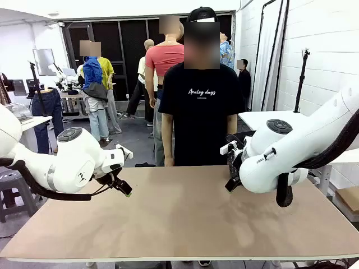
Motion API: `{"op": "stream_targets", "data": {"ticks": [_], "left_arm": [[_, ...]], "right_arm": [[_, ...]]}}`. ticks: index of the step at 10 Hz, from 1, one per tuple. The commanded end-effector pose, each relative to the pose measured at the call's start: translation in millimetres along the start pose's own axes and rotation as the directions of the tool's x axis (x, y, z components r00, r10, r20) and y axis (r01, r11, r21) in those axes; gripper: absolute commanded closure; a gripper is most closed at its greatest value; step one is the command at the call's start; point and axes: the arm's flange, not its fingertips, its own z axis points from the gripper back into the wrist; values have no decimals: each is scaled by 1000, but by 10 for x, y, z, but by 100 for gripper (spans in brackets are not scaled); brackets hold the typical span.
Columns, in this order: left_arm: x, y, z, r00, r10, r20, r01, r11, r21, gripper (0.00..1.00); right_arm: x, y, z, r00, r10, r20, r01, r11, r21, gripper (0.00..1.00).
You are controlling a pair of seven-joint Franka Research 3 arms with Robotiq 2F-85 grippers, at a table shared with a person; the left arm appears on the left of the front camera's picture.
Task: Fold the training pants.
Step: Grab both ends of the Training pants handed by a person.
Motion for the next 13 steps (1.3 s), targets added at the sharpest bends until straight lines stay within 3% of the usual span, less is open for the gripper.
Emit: {"op": "stream_targets", "data": {"ticks": [1, 13], "left_arm": [[0, 0, 0, 1000, 0, 0, 0, 1000, 0, 0], [0, 0, 0, 1000, 0, 0, 0, 1000, 0, 0]], "right_arm": [[0, 0, 0, 1000, 0, 0, 0, 1000, 0, 0], [0, 0, 0, 1000, 0, 0, 0, 1000, 0, 0]]}}
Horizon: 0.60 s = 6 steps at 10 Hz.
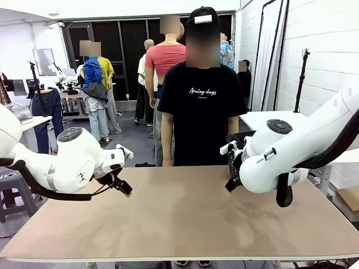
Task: Fold the training pants.
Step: Grab both ends of the Training pants handed by a person.
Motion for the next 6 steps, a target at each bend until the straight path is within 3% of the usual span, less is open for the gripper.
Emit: {"op": "stream_targets", "data": {"ticks": [1, 3, 6], "left_arm": [[-2, 9, 0, 1000, 2, 0, -2, 1000, 1, 0], [0, 0, 0, 1000, 0, 0, 0, 1000, 0, 0], [208, -43, 508, 999, -38, 10, 38, 997, 62, 0]], "right_arm": [[0, -1, 0, 1000, -1, 0, 1, 1000, 0, 0], [0, 0, 0, 1000, 0, 0, 0, 1000, 0, 0], [28, -69, 516, 999, -40, 14, 40, 999, 13, 0]]}}
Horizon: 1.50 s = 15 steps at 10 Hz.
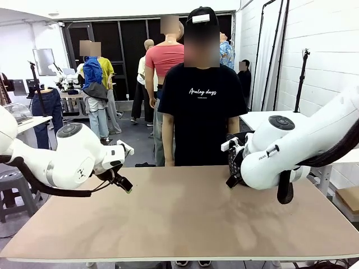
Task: Fold the training pants.
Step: Grab both ends of the Training pants handed by a person.
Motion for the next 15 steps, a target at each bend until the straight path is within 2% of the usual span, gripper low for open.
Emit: {"op": "stream_targets", "data": {"ticks": [1, 3, 7, 11, 15], "left_arm": [[135, -38, 457, 1000, 2, -3, -2, 1000, 31, 0], [148, -128, 861, 1000, -7, -10, 7, 1000, 15, 0], [235, -249, 1413, 999, -23, 29, 22, 999, 37, 0], [411, -219, 1584, 997, -29, 75, 25, 998, 55, 0], [421, -272, 1769, 994, -49, 101, 41, 996, 81, 0]], "right_arm": [[-26, -34, 503, 999, -30, 13, 29, 999, 31, 0], [-53, -18, 949, 1000, -19, 15, 19, 999, 38, 0], [29, 33, 1361, 998, -1, 66, -2, 999, 44, 0], [171, 39, 1566, 993, 18, 118, -22, 999, 29, 0], [182, 61, 1711, 989, 28, 149, -30, 999, 13, 0]]}}
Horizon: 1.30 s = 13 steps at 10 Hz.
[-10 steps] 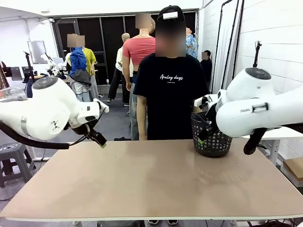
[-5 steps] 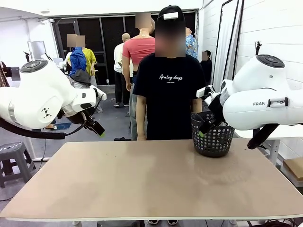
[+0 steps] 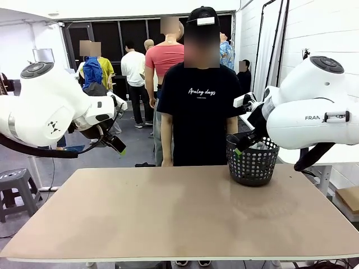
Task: Fold the training pants.
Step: Grab both ends of the Training pants handed by a person.
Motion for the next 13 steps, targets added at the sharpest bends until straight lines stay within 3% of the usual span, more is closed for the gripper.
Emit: {"op": "stream_targets", "data": {"ticks": [1, 2, 3, 13], "left_arm": [[-12, -20, -22, 998, 38, 58, -39, 999, 5, 0], [0, 0, 0, 1000, 0, 0, 0, 1000, 0, 0], [0, 0, 0, 1000, 0, 0, 0, 1000, 0, 0], [0, 0, 0, 1000, 0, 0, 0, 1000, 0, 0]], "right_arm": [[-7, 0, -33, 999, -10, 39, 10, 1000, 15, 0], [-16, -24, -155, 997, -32, 73, 32, 999, 4, 0], [10, -3, 19, 1000, 0, 9, 1, 1000, -3, 0], [10, -3, 19, 1000, 0, 9, 1, 1000, -3, 0]]}}
